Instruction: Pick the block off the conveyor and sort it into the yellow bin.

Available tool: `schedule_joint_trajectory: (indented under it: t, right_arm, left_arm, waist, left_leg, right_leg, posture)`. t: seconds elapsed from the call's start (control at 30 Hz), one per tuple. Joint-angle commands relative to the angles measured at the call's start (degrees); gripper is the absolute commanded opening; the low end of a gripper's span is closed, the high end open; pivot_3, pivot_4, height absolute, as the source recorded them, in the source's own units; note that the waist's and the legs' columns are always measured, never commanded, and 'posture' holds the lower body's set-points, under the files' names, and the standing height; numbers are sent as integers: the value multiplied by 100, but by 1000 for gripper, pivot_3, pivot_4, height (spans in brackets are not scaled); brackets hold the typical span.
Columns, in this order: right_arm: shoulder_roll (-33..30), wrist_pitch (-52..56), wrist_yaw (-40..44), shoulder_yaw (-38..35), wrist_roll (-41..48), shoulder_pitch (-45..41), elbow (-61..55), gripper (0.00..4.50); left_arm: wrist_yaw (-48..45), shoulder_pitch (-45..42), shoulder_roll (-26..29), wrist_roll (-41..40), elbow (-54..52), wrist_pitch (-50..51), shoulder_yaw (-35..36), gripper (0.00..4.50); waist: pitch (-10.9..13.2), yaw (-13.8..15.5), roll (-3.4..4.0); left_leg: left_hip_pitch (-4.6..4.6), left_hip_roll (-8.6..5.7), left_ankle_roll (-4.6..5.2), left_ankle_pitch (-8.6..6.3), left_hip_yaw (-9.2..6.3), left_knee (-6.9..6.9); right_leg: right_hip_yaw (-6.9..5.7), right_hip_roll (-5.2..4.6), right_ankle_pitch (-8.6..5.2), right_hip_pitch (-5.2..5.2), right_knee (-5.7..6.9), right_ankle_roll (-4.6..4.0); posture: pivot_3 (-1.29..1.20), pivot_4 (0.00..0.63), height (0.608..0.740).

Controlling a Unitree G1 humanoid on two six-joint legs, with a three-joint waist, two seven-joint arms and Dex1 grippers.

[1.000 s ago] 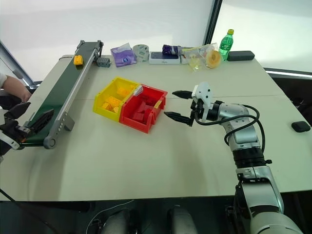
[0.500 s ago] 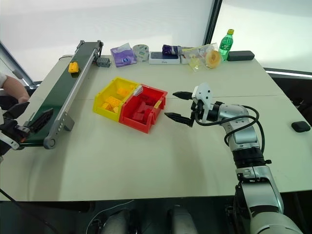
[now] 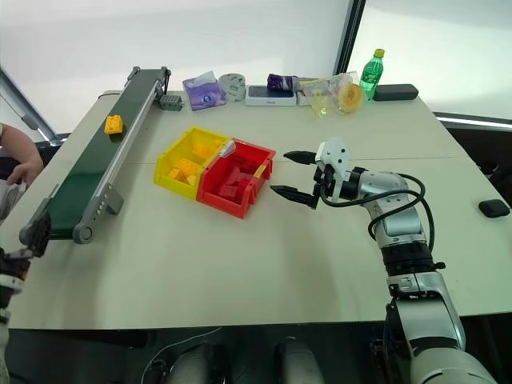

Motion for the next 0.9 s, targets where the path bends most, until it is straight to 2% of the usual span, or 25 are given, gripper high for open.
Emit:
schedule_joint_trajectory:
  t: [0.03,0.43,0.53,0.63,0.9]
  right_arm:
    - [23,-95,34,-75,45,-191,-70,4500]
    - [11,-80,26,-84,50,-157,-111,4500]
    - [17,-67,15,-83,57,-157,-135,4500]
    - [42,-29,-9,-59,58,-181,-184,4500]
    - [66,14,-37,-52,61,-189,-239,4500]
  left_arm:
    - [62,-49,85,-78,-240,-166,39,4435]
    - [120,-393,370,-146,-53,-13,-34,4435]
    - [184,-569,634,-4,17,209,-140,4435]
    - [509,-1136,1220,-29,241,1138,-348,4435]
    - [789,-2333,2089,-313,574,2918,-707,4435]
  waist:
    - [-1,1,-1]
    - [-1,-18,-1]
    - [-1,-18,-1]
    - [-1,4,-2]
    - [-1,-25,-2]
  left_leg:
    - [0,0,0,0,-2,0]
    - [0,1,0,0,-1,-1]
    - [0,1,0,0,-1,-1]
    - [0,1,-1,1,-3,0]
    - [0,2,0,0,1,-6]
  right_leg:
    - [-1,1,0,0,0,0]
    - [0,3,0,0,-1,0]
    - [-1,3,0,0,-1,0]
    - [-3,5,0,1,0,0]
    - [-2,5,0,-2,-3,1]
  posture:
    - [0,150,740]
    - [0,150,740]
    - [0,150,740]
    - [0,150,740]
    - [0,150,740]
